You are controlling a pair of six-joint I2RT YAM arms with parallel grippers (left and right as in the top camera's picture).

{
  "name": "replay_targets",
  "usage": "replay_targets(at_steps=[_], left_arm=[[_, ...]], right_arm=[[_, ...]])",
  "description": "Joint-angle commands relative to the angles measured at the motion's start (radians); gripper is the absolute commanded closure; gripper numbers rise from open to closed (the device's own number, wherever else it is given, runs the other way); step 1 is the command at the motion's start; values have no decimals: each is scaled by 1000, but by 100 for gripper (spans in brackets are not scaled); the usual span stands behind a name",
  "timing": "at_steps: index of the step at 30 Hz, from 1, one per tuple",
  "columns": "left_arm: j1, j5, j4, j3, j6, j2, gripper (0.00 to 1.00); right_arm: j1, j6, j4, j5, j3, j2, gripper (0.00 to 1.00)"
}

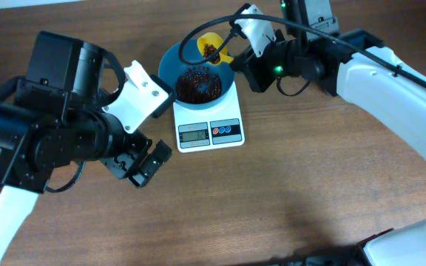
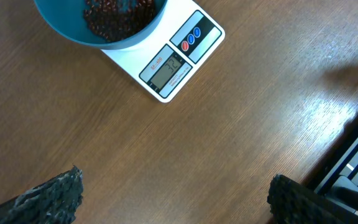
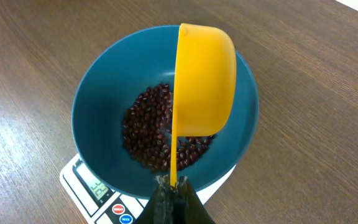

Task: Scoop item into bowl and weigh 50g on scale
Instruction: 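Rotate the scoop further over the bowl to empty remaining beans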

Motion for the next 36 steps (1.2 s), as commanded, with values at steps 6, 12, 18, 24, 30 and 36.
replay_targets(at_steps=[6,12,18,24,30,36], left_arm=[[-3,15,2,12,-13,-7,1],[-3,15,2,12,-13,-7,1],[-3,15,2,12,-13,-7,1],[-3,15,2,12,-13,-7,1],[-3,15,2,12,-13,-7,1],[-3,15,2,12,-13,-7,1]], right_arm=[[10,-11,1,30,3,-26,96],[10,-11,2,29,4,-48,96],[18,-35,-3,30,3,-76,96],[36,-89,-22,126,16,-82,96],[63,-89,-89,126,40,-77,96],[82,-89,-85,127,40,-77,96]])
